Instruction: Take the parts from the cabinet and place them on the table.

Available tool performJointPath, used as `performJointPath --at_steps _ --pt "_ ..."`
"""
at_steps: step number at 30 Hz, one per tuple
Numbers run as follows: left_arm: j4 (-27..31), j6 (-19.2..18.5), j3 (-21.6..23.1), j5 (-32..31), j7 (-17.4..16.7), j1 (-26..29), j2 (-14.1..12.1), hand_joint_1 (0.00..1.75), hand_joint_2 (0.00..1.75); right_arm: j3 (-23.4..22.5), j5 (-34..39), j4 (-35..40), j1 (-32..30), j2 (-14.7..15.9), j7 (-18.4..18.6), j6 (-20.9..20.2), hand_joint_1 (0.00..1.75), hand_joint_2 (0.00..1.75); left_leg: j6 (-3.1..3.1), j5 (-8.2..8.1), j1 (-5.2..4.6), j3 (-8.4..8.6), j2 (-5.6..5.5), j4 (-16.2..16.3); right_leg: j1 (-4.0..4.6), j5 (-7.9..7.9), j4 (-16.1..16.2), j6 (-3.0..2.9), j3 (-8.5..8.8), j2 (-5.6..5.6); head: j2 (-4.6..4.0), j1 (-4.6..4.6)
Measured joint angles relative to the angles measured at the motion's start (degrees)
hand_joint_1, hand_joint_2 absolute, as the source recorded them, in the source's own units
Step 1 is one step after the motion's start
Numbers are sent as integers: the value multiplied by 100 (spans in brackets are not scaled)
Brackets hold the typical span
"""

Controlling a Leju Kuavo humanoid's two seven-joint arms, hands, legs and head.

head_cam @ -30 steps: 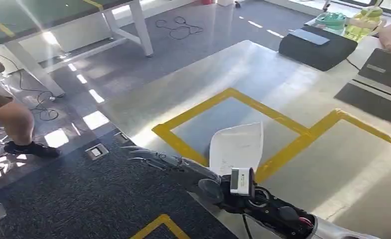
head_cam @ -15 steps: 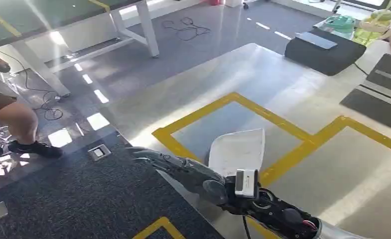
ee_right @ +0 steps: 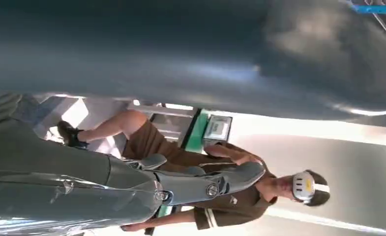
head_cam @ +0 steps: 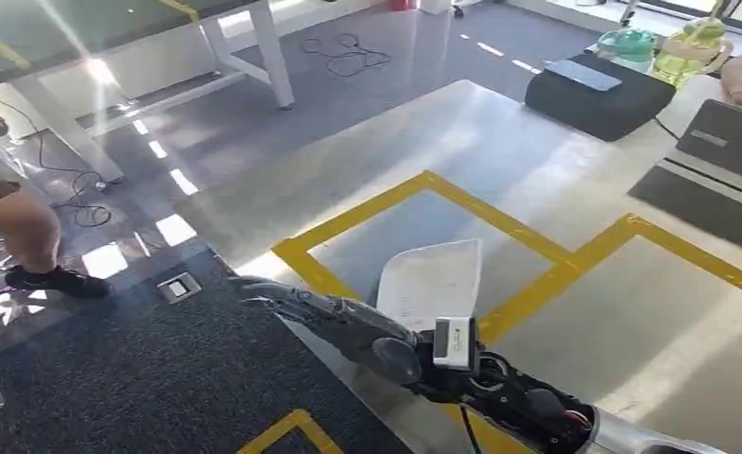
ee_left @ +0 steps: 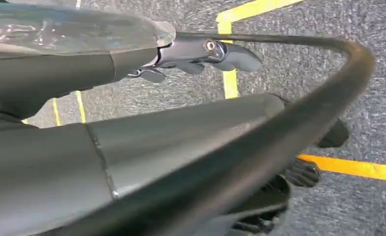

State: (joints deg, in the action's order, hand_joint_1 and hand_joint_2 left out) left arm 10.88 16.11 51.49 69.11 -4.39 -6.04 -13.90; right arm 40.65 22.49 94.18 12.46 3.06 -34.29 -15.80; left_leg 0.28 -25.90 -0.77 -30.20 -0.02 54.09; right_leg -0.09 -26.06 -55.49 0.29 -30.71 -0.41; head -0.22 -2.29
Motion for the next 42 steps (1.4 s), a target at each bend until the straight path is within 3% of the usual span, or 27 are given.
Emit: performJointPath --at_steps 2,3,4,6,7,8,9,10,12,13,14,16,18,20,27,31,42 --pt "0 2 0 7 7 0 -2 0 0 2 -2 0 3 0 0 -2 0 0 40 32 14 -6 -5 -55 -6 21 28 58 -1 -17 0 -2" --pt "0 2 0 7 9 6 2 0 0 -2 0 2 3 2 0 0 0 0 53 85 66 9 20 -119 -17 -39 -48 77 -28 -6 0 -2" --pt "0 2 0 7 13 5 2 0 0 -2 0 2 7 2 0 4 0 0 84 103 61 -4 18 -140 -1 -254 -253 105 -160 19 0 -20" --pt "0 0 0 0 26 4 4 0 0 -2 0 2 10 2 2 7 0 0 123 131 60 -43 23 -138 -17 -787 -1136 145 -474 25 0 -66" --pt "0 0 0 -7 44 7 11 0 0 -2 0 2 5 2 2 22 0 0 125 144 59 -68 22 -133 -19 -974 -1577 168 -629 26 0 -66" --pt "0 -2 0 -9 61 9 17 0 0 -2 0 2 5 4 2 28 0 0 120 155 60 -88 21 -127 -25 -1020 -1816 185 -694 25 0 -70" --pt "0 -13 0 -13 61 10 26 0 0 -2 0 2 5 4 2 31 0 0 113 160 61 -98 20 -120 -40 -917 -1758 200 -622 24 0 -79" --pt "0 -18 0 -15 61 11 37 0 0 -2 0 2 5 4 4 31 0 0 108 162 64 -100 16 -108 -55 -713 -1460 211 -434 23 0 -83" --pt "0 -35 0 -26 66 9 57 0 0 -2 0 2 19 4 4 33 0 0 77 147 75 -96 7 -68 -78 -220 -403 223 151 25 0 -94" --pt "0 -37 0 -33 72 9 55 0 0 0 0 0 32 4 9 33 0 0 47 137 65 -116 3 -52 -85 -256 -52 219 325 47 0 -112" --pt "0 -37 0 -35 83 -3 55 0 0 2 0 4 30 4 13 39 0 0 14 151 48 -146 -3 -32 -48 -253 35 188 435 73 0 -107" --pt "0 -42 2 -39 87 -2 52 0 0 2 4 7 32 4 17 39 0 0 -48 194 44 -188 -16 1 -55 -276 94 138 395 66 0 -96" --pt "0 -44 2 -39 87 2 39 0 0 7 11 9 29 4 22 39 0 0 89 185 34 -203 -16 29 -56 -278 127 140 389 81 0 -70" --pt "0 -52 2 -48 87 3 37 0 0 9 15 9 31 4 20 42 0 0 83 205 41 -200 -18 9 -37 -281 125 108 389 75 0 -53" --pt "0 -52 2 -48 94 4 37 0 0 17 33 9 32 4 28 35 0 0 18 247 62 -194 -21 -43 -10 -273 121 57 376 64 0 -44" --pt "0 -52 2 -48 94 4 37 0 0 20 57 9 34 4 24 20 0 0 -65 239 68 -194 -21 -49 -8 -280 117 45 376 59 0 -46" --pt "0 -52 2 -50 68 4 37 0 0 20 72 9 42 4 11 15 0 0 -87 224 58 -202 -21 -37 -33 -282 125 44 375 59 0 -46"
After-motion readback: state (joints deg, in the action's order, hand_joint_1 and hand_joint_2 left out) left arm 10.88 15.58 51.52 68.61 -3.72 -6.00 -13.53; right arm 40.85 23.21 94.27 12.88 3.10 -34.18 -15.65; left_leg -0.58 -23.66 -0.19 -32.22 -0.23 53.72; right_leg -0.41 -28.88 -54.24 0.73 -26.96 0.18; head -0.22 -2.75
